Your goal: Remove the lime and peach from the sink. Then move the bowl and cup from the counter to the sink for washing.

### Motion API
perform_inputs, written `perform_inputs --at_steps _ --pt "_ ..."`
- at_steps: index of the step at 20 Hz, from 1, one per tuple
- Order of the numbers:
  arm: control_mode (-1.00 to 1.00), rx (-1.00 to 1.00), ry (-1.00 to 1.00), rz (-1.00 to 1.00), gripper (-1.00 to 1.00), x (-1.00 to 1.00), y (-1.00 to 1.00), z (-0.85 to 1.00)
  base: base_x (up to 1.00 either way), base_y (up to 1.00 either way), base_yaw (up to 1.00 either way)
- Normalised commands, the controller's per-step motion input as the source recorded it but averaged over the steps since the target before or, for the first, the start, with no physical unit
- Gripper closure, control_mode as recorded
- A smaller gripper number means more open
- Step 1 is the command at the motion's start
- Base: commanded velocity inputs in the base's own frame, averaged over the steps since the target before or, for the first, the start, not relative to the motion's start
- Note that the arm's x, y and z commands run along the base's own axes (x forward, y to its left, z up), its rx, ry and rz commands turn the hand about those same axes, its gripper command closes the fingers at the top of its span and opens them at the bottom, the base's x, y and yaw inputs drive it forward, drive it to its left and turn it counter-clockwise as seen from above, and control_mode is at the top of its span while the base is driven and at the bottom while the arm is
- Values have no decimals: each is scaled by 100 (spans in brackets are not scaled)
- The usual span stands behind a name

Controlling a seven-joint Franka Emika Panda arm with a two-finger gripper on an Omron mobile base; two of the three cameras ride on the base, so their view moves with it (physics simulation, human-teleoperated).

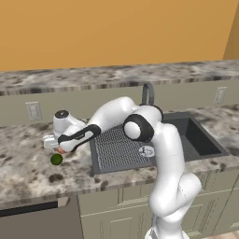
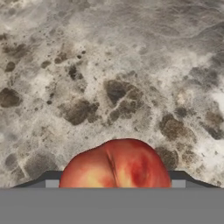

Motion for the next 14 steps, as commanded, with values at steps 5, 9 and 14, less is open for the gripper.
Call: perform_inputs --at_steps 5,9,14 --pt "-100 0 0 -1 100 5 0 -17 0 0 0" --pt "-100 0 0 -1 100 4 0 -16 0 0 0" --pt "-100 0 0 0 -100 3 1 -16 0 0 0"
